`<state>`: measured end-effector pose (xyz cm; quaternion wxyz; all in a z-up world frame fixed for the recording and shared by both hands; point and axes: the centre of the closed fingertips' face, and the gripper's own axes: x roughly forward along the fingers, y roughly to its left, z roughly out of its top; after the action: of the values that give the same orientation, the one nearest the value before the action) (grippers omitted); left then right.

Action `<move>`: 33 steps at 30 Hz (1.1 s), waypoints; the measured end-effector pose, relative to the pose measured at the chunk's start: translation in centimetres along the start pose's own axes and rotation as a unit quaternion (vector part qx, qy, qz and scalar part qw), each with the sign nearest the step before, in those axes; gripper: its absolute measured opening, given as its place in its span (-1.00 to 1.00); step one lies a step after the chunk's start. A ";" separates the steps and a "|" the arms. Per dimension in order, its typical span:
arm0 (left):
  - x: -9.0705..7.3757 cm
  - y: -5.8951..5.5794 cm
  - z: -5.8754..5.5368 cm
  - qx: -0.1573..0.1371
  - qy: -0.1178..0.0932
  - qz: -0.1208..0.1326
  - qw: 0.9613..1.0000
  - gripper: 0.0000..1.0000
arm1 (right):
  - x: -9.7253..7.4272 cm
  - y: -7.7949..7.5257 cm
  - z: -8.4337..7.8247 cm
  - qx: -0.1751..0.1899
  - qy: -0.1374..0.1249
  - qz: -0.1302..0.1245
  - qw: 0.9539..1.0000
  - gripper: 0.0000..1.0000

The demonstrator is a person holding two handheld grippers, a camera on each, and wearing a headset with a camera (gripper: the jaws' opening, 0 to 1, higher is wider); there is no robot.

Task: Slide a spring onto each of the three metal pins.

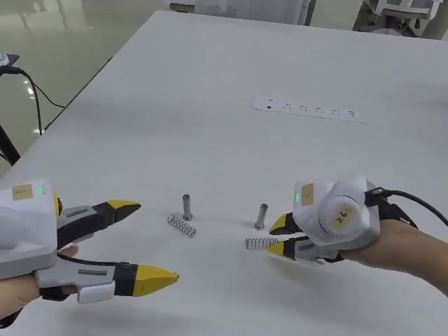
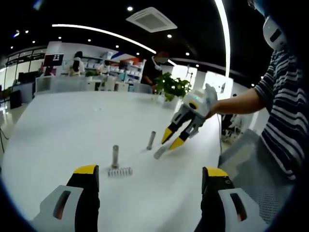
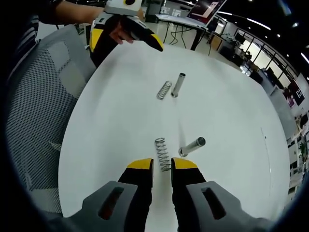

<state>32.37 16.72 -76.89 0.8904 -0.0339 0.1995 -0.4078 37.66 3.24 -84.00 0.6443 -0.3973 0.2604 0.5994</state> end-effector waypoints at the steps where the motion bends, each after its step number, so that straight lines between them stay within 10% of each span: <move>1: 0.0 0.0 0.0 -0.003 0.000 0.000 1.000 0.69 | 0.0 0.0 0.0 -0.001 0.000 0.000 1.000 -0.76; 33: -0.6 0.2 0.0 -0.004 0.000 0.001 1.000 0.61 | 1.7 0.0 -0.9 -0.003 0.022 0.025 0.999 -0.80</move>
<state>32.16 17.29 -76.73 0.8905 -0.0372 0.2013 -0.4063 38.04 3.40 -85.86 0.6219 -0.4056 0.2830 0.6072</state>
